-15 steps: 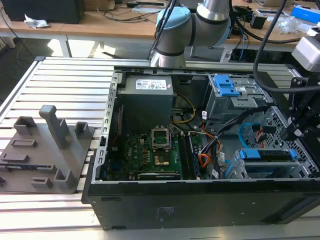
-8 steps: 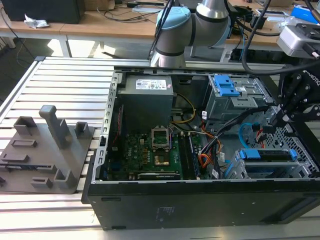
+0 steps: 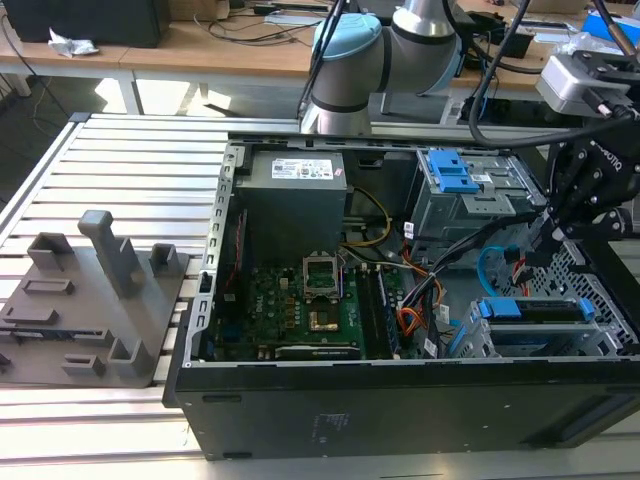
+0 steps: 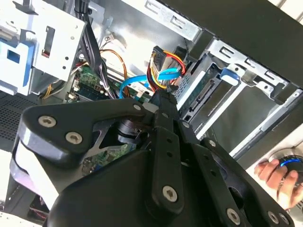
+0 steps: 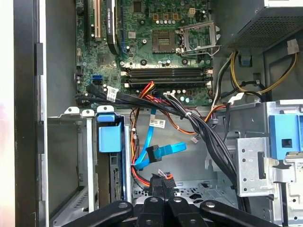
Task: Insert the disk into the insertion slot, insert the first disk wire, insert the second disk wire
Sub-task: 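Insert the first disk wire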
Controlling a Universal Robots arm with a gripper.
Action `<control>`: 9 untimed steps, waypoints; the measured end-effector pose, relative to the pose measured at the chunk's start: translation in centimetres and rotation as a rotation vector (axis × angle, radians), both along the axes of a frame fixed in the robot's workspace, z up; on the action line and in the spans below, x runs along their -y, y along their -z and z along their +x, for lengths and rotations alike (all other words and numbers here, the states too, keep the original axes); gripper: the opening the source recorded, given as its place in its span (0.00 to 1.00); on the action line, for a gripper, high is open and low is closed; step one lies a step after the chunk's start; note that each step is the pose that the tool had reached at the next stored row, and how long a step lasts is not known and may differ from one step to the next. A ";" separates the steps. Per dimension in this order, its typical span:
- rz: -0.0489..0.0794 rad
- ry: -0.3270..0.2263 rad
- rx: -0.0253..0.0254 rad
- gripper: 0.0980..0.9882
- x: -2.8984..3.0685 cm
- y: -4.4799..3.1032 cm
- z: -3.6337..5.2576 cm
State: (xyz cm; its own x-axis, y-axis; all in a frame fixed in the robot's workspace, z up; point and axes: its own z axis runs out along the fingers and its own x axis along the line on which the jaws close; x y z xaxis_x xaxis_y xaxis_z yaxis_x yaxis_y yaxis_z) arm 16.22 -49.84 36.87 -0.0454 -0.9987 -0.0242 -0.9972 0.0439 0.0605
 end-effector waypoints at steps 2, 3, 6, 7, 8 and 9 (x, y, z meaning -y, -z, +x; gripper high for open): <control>-0.001 0.000 0.0000 0.01 0.00 -0.01 0.00; -0.001 0.000 0.0000 0.01 0.00 -0.01 0.00; -0.002 0.000 -0.0001 0.22 0.00 0.00 0.00; -0.002 0.000 -0.0001 0.22 0.00 -0.01 0.00; -0.002 0.000 0.0000 0.30 0.00 -0.01 0.00; -0.005 0.000 0.0000 0.30 -0.01 0.07 -0.02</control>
State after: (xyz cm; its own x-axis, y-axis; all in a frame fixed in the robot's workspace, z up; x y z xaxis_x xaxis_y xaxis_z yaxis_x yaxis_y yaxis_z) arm 16.19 -49.83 36.80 -0.0453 -0.9988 -0.0192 -0.9972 0.0441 0.0603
